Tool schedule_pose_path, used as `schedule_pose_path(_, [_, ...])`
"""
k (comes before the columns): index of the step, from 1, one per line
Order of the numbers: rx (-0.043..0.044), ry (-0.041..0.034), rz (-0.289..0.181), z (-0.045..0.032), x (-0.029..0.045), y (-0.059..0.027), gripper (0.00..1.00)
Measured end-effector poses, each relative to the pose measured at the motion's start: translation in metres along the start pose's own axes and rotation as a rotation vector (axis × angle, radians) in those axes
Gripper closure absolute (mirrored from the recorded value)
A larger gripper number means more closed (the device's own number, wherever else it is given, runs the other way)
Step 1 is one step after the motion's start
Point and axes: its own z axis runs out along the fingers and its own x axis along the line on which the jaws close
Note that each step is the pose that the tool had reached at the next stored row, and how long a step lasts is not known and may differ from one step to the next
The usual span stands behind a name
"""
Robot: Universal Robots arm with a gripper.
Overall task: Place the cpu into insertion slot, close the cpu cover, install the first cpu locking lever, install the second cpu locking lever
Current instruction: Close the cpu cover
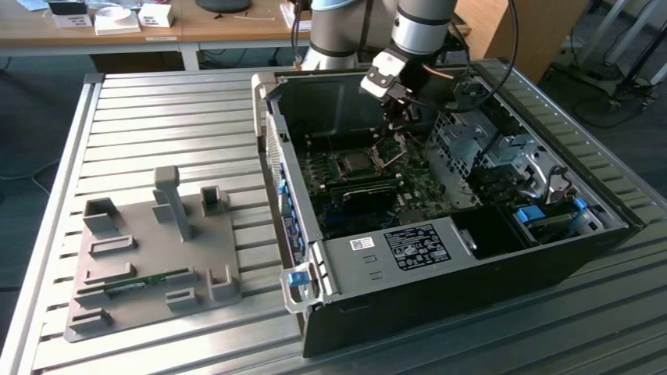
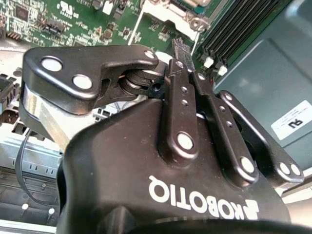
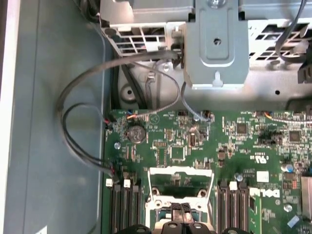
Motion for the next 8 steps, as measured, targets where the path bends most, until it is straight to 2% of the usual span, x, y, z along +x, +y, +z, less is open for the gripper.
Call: schedule_pose_path(8, [0.0000,0.0001,0.000,0.0001,0.0000,0.0021,0.89])
